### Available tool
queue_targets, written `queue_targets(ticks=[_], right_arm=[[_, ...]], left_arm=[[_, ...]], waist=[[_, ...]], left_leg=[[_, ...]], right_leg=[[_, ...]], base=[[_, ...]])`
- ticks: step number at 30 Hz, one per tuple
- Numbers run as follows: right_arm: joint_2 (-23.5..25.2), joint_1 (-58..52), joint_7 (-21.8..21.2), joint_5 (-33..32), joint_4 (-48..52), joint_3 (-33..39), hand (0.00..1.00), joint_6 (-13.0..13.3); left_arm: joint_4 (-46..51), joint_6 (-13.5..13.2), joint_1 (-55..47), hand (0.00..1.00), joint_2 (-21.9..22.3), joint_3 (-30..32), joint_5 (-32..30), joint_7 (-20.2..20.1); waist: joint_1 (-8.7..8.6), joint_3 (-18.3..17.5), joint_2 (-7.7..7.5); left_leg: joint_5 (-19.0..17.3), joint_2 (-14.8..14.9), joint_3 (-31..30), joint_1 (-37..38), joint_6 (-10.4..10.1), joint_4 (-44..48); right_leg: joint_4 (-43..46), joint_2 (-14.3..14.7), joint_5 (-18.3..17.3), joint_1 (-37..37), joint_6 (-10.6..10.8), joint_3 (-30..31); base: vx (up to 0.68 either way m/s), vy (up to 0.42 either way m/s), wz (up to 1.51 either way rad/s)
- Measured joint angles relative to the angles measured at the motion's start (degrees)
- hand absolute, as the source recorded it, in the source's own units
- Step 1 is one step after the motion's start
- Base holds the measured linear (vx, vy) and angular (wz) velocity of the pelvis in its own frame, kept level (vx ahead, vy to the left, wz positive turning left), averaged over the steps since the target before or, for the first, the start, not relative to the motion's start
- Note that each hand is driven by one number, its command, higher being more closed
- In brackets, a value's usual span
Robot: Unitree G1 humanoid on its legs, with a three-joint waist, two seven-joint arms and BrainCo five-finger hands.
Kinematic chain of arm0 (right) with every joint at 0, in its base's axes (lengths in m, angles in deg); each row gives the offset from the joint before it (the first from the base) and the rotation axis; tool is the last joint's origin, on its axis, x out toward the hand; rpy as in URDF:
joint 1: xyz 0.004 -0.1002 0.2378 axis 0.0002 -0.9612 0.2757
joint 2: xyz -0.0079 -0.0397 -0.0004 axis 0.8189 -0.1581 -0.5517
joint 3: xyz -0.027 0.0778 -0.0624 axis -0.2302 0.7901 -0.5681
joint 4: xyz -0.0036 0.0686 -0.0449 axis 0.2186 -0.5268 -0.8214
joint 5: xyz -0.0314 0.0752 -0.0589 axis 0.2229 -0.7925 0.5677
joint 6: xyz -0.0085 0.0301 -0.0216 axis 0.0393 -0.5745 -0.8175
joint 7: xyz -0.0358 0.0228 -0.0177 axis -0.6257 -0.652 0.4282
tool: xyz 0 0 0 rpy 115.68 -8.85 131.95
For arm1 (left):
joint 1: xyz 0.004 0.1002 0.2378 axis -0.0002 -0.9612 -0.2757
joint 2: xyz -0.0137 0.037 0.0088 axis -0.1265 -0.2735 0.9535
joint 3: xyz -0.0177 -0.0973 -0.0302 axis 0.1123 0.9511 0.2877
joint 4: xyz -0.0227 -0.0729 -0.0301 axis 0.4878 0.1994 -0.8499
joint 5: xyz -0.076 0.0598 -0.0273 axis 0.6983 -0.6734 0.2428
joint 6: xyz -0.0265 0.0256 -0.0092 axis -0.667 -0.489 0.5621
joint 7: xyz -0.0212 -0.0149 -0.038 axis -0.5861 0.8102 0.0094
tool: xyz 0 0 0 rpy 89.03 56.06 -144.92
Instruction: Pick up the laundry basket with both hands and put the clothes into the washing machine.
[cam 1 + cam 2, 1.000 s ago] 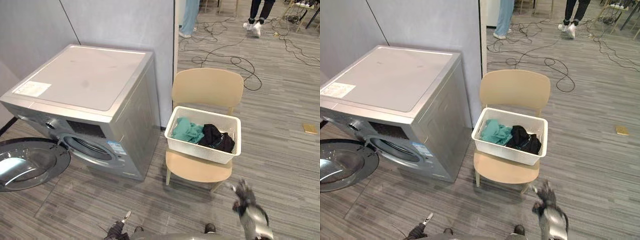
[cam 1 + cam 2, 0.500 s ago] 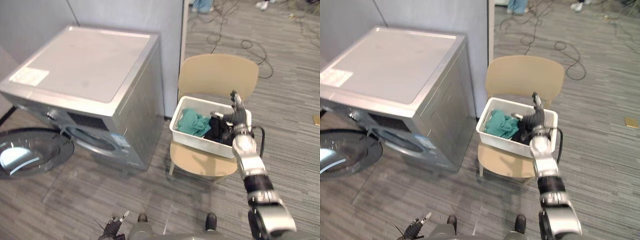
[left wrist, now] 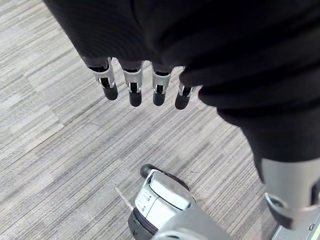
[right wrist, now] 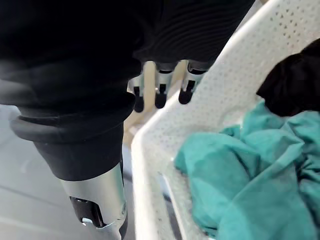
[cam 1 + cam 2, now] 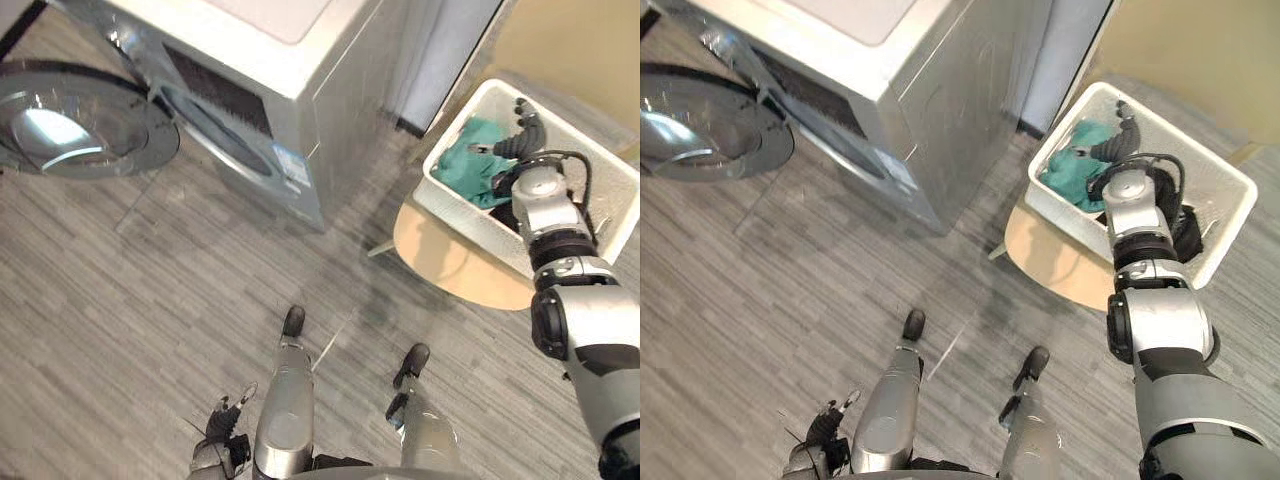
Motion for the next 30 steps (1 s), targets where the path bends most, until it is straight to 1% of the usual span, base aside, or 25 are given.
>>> queue_targets(ticks=[2, 7, 10, 11, 15, 17, 19, 22, 30], right_arm=[[-1.23, -0.01, 0.01, 0.12, -0.01, 1.12, 0.0, -0.91], [-2.68, -0.4, 0.02, 0.44, 0.02, 1.83, 0.0, -1.06], [-3.41, -0.82, 0.0, 0.46, 0.02, 1.69, 0.0, -1.62], [-3.84, -1.08, -0.09, 0.67, 0.02, 0.98, 0.0, -1.99], [-4.37, -1.15, -0.89, 2.76, 0.07, -1.22, 0.0, -2.03], [-4.44, -1.21, -1.32, 2.81, 0.05, -3.27, 0.0, -2.09], [-4.57, -1.21, -1.37, 2.8, 0.04, -3.49, 0.0, -2.1], [-5.77, -1.21, -1.58, 2.7, -0.07, -4.95, 0.0, -2.1], [-6.45, -1.2, -2.28, 2.61, -0.44, -6.1, 0.0, -2.06]], left_arm=[[0.11, -0.06, 0.9, 0.0, 0.09, -0.11, 0.71, 0.03], [1.94, -0.3, 1.09, 0.0, 0.08, -1.51, 2.43, 0.07], [2.15, -0.49, 1.11, 0.0, -0.08, -1.86, 3.45, 0.06], [2.15, -0.46, 1.12, 0.0, -0.19, -1.91, 3.56, 0.1], [2.16, -0.48, 1.21, 0.0, -0.3, -2.19, 3.57, 0.08], [2.15, -0.48, 1.21, 0.0, -0.36, -2.21, 3.6, 0.07], [2.08, -0.42, 1.2, 0.0, -0.41, -2.26, 3.87, 0.04], [2.08, -0.36, 1.2, 0.0, -0.44, -2.31, 5.06, 0.01], [2.23, -0.56, 1.24, 0.0, -0.44, -2.42, 5.89, -0.03]], waist=[[-0.01, 0.3, 0.07], [-0.44, 0.62, -0.07], [-0.5, 0.78, -0.34], [-0.65, 0.87, -0.51], [-0.76, 0.92, -0.68], [-1.19, 0.93, -0.7], [-1.59, 0.95, -0.74], [-1.61, 0.97, -0.77], [-1.1, 0.97, -0.77]], left_leg=[[0.91, -0.12, -0.06, -1.03, -0.02, -1.16], [2.87, -0.11, -0.06, -1.47, -0.09, -3.69], [2.99, -0.05, 0.1, -1.9, -0.1, -3.76], [3.19, -0.04, 0.17, -2.04, -0.08, -3.75], [3.28, 0.1, 1.07, -2.53, -0.05, -3.76], [3.5, 0.13, 1.34, -3.18, -0.04, -3.92], [4.16, 0.14, 1.35, -3.34, -0.09, -4.93], [5.53, 0.19, 1.31, -3.57, -0.17, -6.93], [6.67, 0.13, 0.91, -4.93, -0.15, -8.28]], right_leg=[[0.65, -0.35, -0.03, -1.33, 0.04, -0.48], [1.64, -0.78, -0.22, -3.08, 0.28, -0.99], [1.94, -0.82, -0.21, -3.81, 0.27, -0.83], [1.97, -0.83, -0.2, -3.98, 0.26, -0.74], [2.7, -0.94, -0.16, -5.61, 0.23, 0.42], [2.76, -0.98, -0.09, -6.56, 0.16, 0.69], [2.76, -1.02, -0.06, -7.09, 0.12, 0.7], [2.77, -1.06, 0.04, -8.16, -0.01, 0.63], [2.96, -1.19, 0.07, -9.83, -0.05, 0.27]], base=[[-0.08, 0.011, 0.23], [-0.04, -0.002, 0.03], [0.0, 0.0, 0.0], [0.0, 0.0, 0.0], [-0.02, -0.006, -0.12], [-0.04, -0.012, -0.08], [-0.02, -0.005, 0.0], [0.0, 0.0, 0.0], [0.0, -0.002, 0.02]])
